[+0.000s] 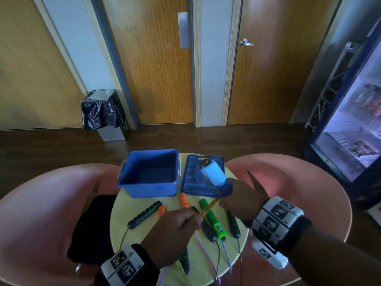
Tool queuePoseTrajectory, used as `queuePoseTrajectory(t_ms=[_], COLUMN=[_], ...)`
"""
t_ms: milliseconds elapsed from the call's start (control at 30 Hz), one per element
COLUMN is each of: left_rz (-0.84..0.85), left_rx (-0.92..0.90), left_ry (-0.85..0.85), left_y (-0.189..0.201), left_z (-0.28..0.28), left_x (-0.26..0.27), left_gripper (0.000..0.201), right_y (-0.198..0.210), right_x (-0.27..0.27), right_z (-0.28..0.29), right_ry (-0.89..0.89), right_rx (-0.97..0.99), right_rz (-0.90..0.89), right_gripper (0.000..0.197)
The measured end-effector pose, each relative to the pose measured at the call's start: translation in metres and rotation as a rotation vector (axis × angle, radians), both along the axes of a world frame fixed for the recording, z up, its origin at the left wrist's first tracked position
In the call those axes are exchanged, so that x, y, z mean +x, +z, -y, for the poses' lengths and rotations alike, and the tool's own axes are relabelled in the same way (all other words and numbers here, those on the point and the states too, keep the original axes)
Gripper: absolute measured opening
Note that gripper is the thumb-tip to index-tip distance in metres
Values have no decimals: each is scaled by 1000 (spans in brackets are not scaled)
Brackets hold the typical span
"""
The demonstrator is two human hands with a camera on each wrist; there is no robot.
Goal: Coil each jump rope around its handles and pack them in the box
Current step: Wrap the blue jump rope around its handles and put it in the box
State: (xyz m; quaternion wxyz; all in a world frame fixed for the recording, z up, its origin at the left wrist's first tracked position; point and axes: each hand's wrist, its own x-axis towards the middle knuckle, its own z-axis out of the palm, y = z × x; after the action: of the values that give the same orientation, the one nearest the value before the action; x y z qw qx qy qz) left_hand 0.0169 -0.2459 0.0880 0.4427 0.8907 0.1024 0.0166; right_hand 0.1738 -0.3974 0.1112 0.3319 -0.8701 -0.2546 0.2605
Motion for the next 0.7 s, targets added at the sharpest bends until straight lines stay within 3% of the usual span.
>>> queuePoseTrajectory(t_ms=[133,333,533,700], left_rz=[-17,1,110,58], left_rx=[101,445,726,634], left_ry=[-54,-201,-316,-293], left_y=[13,44,60,68], left_z=[16,24,10,-12], left_x=[0,-2,22,50], left_gripper=[34,31,42,35], right_y=[-11,-24,-31,-16], right_x=[17,23,-11,-50], right_z=[10,18,20,33], right_ry=[52,168,425,652], right_rx=[-336,-593,-652,-567], right_rz=[301,565,660,783], right_gripper=[21,30,22,32])
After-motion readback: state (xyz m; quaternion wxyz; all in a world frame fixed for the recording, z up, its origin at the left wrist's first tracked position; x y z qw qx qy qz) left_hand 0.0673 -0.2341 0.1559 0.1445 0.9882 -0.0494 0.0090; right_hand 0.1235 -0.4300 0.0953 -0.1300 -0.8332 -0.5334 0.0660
